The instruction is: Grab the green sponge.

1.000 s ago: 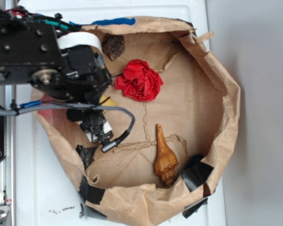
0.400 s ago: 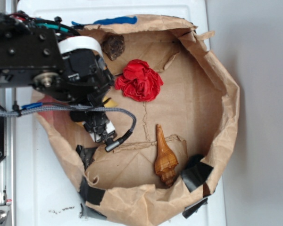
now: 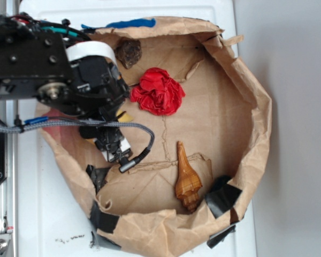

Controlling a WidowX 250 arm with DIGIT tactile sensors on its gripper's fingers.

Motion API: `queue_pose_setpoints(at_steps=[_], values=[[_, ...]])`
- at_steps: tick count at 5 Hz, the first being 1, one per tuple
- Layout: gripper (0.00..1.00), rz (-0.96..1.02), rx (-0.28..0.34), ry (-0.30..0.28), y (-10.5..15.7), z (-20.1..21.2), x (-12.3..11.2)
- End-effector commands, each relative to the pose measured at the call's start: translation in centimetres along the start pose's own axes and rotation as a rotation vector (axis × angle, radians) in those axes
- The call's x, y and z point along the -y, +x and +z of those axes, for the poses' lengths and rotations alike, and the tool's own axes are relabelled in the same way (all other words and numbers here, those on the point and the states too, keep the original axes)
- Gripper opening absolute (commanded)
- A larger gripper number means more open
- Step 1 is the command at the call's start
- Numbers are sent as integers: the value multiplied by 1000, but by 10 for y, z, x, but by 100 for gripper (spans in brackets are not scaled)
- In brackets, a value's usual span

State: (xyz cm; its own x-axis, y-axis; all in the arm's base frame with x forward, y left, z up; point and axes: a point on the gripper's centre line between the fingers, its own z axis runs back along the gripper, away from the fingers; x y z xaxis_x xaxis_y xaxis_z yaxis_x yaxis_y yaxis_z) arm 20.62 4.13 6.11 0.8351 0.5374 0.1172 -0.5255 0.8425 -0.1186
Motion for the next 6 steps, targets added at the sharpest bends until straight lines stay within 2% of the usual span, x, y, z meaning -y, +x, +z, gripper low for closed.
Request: queue_pose_setpoints(at_steps=[1,2,3,5,6], values=[[100,114,41,15,1,-11,-2],[100,158,44,51,-5,-15,-4],[100,156,56,43,-6,-18,-2],[100,177,76,72,4,-38,7],[100,171,90,63,7,-41,9]])
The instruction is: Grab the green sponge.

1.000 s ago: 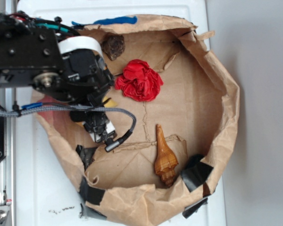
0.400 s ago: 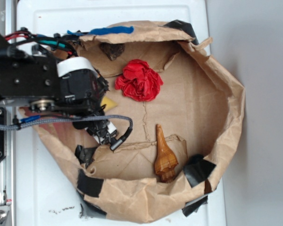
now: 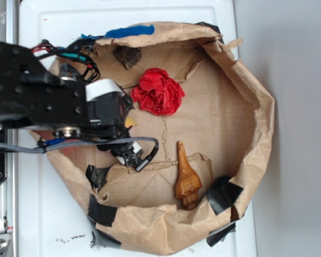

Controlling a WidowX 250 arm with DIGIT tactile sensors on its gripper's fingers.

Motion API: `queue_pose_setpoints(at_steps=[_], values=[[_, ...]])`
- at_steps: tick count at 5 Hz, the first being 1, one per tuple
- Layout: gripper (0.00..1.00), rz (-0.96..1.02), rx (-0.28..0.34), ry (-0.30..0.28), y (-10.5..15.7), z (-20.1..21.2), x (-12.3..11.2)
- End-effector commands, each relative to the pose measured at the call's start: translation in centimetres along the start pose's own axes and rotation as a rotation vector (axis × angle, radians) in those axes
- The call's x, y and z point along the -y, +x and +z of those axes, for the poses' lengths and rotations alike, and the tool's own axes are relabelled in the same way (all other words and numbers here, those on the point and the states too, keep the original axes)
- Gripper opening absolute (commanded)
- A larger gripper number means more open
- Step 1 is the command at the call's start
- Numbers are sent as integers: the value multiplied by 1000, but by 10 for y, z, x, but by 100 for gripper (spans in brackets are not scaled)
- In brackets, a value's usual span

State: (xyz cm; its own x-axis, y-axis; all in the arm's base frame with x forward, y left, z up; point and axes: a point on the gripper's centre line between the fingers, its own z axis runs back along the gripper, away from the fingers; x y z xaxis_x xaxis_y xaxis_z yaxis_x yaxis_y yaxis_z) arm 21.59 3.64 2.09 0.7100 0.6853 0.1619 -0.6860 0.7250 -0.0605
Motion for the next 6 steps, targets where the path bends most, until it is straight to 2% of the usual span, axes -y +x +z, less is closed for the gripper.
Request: queue_pose_setpoints(at_steps=[1,2,3,4,5,6], values=[[0,-28,4,-52,7,6,7],[0,-86,-14,-68,14,11,9],[0,-188,-4,-125,25,22,15],[0,-319,159,-182,35,50,33],[0,-473,112,-116,36,83,51],[0,-560,102,-99,38,116,64]])
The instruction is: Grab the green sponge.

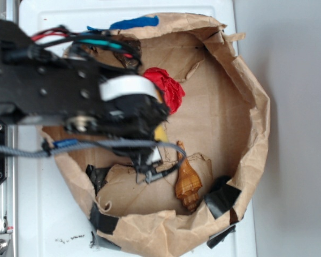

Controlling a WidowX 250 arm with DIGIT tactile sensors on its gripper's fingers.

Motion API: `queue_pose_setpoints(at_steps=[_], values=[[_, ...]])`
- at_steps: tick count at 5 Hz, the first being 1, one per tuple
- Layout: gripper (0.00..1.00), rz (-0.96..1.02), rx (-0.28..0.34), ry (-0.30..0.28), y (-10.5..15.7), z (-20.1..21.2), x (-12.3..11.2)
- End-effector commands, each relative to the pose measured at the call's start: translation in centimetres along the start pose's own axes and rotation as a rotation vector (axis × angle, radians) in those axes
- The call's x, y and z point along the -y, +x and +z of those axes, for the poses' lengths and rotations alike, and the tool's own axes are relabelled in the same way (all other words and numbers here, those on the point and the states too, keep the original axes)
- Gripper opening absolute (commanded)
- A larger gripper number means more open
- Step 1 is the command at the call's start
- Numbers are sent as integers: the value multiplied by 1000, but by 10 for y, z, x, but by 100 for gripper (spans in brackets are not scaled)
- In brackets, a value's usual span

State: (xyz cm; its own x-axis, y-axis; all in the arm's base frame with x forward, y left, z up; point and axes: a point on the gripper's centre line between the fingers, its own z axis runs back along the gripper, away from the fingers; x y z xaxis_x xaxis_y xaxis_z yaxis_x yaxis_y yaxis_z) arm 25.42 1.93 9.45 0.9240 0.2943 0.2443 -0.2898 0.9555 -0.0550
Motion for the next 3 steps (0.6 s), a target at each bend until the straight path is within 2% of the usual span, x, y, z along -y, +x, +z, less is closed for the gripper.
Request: queue_pose_setpoints(at_steps=[1,2,3], values=[[0,-147,-10,54,21,59,24],[0,-184,-82,21,14,71,17],[0,-164,-77,29,11,74,17]])
